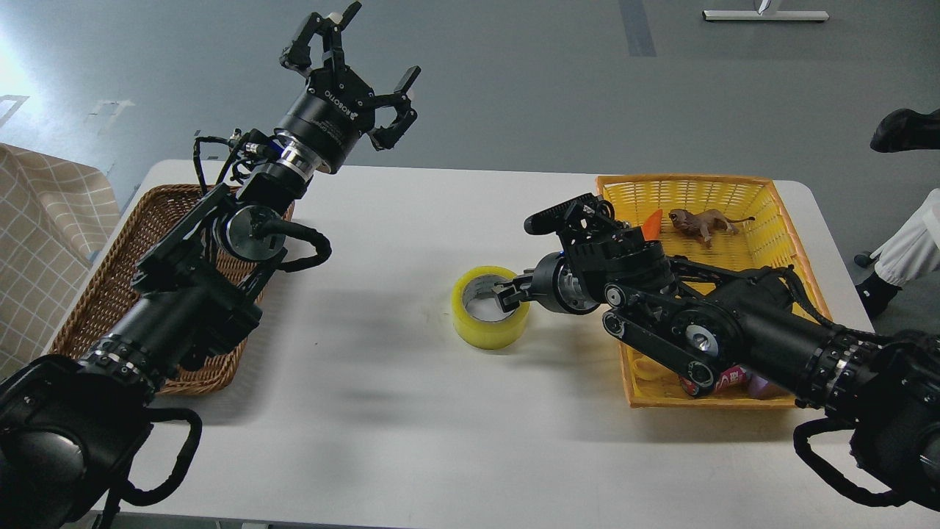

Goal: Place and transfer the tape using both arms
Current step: 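Set the tape roll on the table center and release with right gripper, then withdraw the right gripper back above the yellow basket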

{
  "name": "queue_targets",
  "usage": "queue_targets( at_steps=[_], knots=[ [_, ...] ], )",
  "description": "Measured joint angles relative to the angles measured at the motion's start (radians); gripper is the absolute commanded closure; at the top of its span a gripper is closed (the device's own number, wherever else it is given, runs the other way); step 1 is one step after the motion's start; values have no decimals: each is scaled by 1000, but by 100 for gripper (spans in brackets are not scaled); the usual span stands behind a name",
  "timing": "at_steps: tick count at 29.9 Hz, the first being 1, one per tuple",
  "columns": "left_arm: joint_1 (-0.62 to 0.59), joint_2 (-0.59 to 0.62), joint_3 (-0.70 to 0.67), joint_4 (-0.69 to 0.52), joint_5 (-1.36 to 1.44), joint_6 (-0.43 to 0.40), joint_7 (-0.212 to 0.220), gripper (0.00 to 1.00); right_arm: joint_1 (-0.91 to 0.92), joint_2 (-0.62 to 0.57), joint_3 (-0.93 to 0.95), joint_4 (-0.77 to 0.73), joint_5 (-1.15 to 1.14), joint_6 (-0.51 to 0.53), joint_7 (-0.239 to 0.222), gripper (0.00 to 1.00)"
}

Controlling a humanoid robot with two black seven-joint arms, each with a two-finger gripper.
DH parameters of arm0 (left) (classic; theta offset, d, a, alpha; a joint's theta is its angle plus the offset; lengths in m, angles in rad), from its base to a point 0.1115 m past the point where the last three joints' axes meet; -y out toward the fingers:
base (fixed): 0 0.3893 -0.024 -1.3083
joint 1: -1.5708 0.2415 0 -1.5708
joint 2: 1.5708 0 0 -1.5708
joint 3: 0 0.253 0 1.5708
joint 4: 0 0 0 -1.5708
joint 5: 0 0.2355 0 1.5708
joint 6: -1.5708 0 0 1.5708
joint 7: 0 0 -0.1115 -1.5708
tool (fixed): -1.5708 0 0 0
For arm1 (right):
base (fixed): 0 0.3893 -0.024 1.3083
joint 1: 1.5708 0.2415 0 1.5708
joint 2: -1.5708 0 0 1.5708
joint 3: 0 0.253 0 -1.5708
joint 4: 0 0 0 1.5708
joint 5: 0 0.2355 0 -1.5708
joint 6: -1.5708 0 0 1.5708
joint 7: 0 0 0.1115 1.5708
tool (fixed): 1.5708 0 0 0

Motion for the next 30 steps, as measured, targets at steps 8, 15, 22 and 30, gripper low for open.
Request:
queue_targets(
  at_steps=[8, 15, 22, 30],
  knots=[
    [0, 1, 0, -5, 0, 0, -2, 2, 6, -6, 12, 7, 0, 0, 2, 7],
    [0, -3, 1, -5, 0, 0, -2, 2, 19, -45, 80, 26, 2, 0, 1, 4],
    [-1, 7, 2, -5, 0, 0, 0, 2, 23, -89, 181, 32, 2, 0, 0, 1],
    [1, 7, 7, -5, 0, 0, 1, 2, 14, -158, 346, 35, 25, 0, -1, 1]
  ],
)
